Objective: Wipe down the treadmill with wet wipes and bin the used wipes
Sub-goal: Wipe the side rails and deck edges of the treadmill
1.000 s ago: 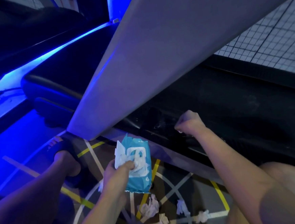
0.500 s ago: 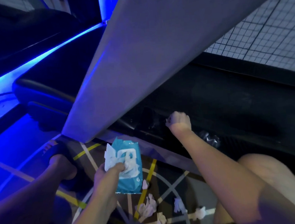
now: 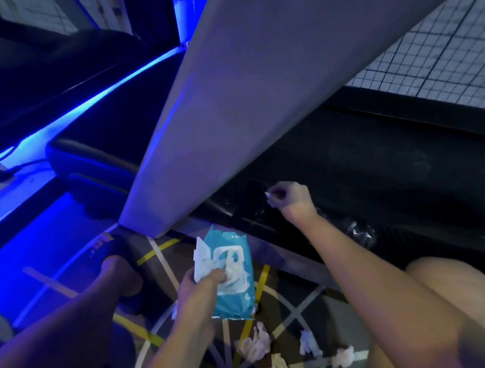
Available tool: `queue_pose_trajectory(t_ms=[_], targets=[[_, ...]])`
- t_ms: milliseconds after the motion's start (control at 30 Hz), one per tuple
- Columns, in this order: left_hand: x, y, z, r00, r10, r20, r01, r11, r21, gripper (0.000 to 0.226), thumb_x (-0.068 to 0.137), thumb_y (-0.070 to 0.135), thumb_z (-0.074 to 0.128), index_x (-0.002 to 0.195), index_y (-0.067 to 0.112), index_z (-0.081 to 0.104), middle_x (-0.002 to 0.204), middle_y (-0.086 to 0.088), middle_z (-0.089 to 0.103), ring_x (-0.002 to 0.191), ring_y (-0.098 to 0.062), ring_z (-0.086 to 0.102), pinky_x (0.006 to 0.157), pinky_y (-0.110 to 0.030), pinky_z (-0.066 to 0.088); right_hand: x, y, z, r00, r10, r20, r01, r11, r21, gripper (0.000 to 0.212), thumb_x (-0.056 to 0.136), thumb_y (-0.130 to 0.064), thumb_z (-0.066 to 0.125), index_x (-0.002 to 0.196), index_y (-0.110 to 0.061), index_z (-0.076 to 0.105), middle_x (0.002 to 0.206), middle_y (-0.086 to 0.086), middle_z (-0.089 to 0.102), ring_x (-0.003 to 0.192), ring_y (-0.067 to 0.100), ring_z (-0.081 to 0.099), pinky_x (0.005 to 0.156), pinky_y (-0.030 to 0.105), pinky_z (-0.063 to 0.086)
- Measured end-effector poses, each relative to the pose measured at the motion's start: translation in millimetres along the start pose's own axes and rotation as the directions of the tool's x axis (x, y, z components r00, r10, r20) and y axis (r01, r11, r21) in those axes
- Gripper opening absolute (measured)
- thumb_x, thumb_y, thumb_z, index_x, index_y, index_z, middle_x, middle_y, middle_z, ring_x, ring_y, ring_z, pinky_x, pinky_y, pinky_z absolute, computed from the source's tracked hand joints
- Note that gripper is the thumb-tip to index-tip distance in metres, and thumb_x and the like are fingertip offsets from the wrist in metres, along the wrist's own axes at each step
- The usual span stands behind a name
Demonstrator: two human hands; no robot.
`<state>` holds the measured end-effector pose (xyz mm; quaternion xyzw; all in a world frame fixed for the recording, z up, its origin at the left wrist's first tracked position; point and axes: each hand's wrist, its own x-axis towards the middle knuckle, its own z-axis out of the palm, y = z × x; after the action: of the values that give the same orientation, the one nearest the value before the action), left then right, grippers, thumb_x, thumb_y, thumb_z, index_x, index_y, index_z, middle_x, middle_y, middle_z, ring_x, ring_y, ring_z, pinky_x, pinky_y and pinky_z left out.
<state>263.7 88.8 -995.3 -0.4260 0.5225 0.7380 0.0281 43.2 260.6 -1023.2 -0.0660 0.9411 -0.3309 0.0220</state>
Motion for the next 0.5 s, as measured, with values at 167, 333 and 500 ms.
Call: queue_pose_trajectory(t_ms=[167,333,500], targets=[[6,0,-4,1.000,0.007,-0.021,-0.008,1.000,-0.008,0.031,0.094,-0.005,0.064,0.123,0.007,0.066,0.102,-0.018,0.078,0.086,-0.037,0.075,0.063,-0.036,0.059,16,5,33,0.994,-0.105,-0.001,0.102,0.967,-0.233,0.024,0.093,-0.004,0.058,0.110,-0.007,0.075,0.110,0.016,0.065,0.105,0.034,0.060,0.089,0.034,0.047],[9,0,-1,1.000,0.013,-0.020,-0.013,1.000,-0.014,0.035,0.094,-0.002,0.067,0.127,0.010,0.064,0.105,-0.015,0.077,0.089,-0.036,0.075,0.067,-0.037,0.057,26,39,13,0.983,0.021,-0.180,-0.081,0.939,-0.336,0.027,0.089,0.001,0.057,0.106,-0.004,0.077,0.104,0.019,0.066,0.098,0.040,0.063,0.080,0.037,0.049],[4,1,20,0.999,0.046,0.012,-0.046,0.998,-0.044,0.032,0.094,-0.004,0.066,0.123,0.011,0.064,0.105,-0.016,0.076,0.085,-0.033,0.074,0.063,-0.034,0.056,14,53,-12,0.983,0.163,-0.085,-0.184,0.885,-0.429,0.023,0.096,-0.014,0.058,0.114,-0.008,0.070,0.118,0.017,0.059,0.108,0.038,0.059,0.089,0.039,0.048]])
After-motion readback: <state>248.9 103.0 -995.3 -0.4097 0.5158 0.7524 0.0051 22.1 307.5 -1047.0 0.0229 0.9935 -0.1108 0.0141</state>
